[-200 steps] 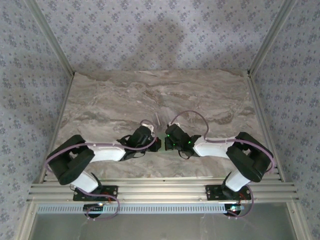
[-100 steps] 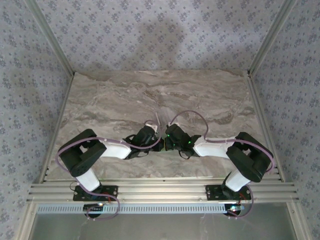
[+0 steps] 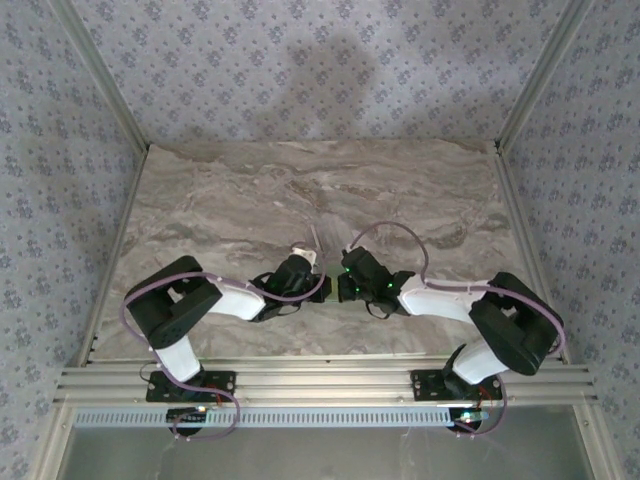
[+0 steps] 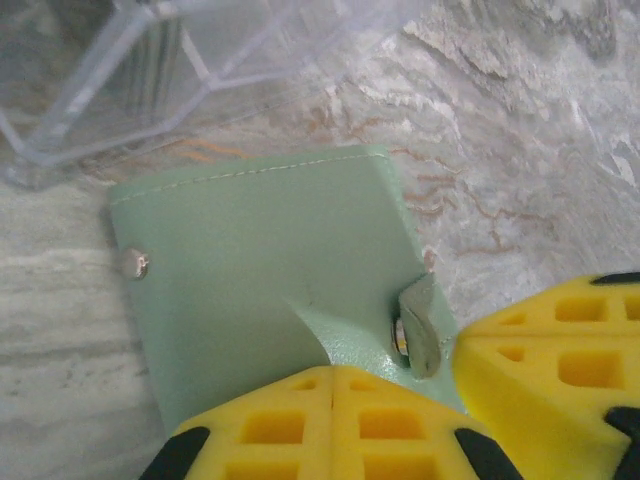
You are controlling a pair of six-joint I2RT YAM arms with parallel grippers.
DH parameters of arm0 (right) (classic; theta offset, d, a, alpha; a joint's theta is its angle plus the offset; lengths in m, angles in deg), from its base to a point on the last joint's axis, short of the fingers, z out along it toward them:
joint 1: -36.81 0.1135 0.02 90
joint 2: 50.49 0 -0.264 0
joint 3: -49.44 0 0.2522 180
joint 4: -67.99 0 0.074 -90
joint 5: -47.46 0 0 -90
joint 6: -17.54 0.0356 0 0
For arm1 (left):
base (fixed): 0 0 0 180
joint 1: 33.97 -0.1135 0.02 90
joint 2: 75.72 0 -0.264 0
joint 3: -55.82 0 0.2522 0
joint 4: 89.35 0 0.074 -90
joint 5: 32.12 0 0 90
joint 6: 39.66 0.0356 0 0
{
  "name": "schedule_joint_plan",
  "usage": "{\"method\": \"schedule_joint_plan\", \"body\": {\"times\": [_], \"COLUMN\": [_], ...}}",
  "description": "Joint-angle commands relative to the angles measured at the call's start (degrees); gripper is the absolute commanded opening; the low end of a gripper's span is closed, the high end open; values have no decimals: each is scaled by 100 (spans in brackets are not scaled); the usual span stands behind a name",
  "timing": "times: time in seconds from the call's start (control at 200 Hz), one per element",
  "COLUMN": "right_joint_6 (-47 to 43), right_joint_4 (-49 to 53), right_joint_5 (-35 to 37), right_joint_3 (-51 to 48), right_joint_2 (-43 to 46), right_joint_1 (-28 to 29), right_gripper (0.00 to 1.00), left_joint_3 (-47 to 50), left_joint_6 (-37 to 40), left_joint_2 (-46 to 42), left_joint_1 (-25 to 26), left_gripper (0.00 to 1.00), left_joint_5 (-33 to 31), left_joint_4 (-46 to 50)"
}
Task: Put the credit cards into the card holder
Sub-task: Open the button on the card holder.
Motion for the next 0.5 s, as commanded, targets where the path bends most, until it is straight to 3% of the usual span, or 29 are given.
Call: {"method": "schedule_joint_plan", "body": {"times": [0.0, 0.205, 0.37, 0.495], "right_joint_6": [175, 134, 22, -51], "right_joint_4": [362, 469, 600, 641], "right_joint_5": [65, 157, 413, 428], "right_joint_3": [-265, -158, 32, 141], "right_joint_2": [213, 201, 275, 254], "right_joint_1": [-76, 66, 389, 451], "right_gripper": [0, 0, 24, 30], "left_joint_3": [248, 245, 279, 327], "left_joint_6": [-73, -55, -46, -56], "left_joint_2": [594, 636, 653, 666], "left_joint_1": [-101, -101, -101, -101], "left_gripper": [0, 0, 0, 0], "left_joint_5": [-752, -669, -604, -545], "left_joint_4": [1128, 1003, 923, 831]}}
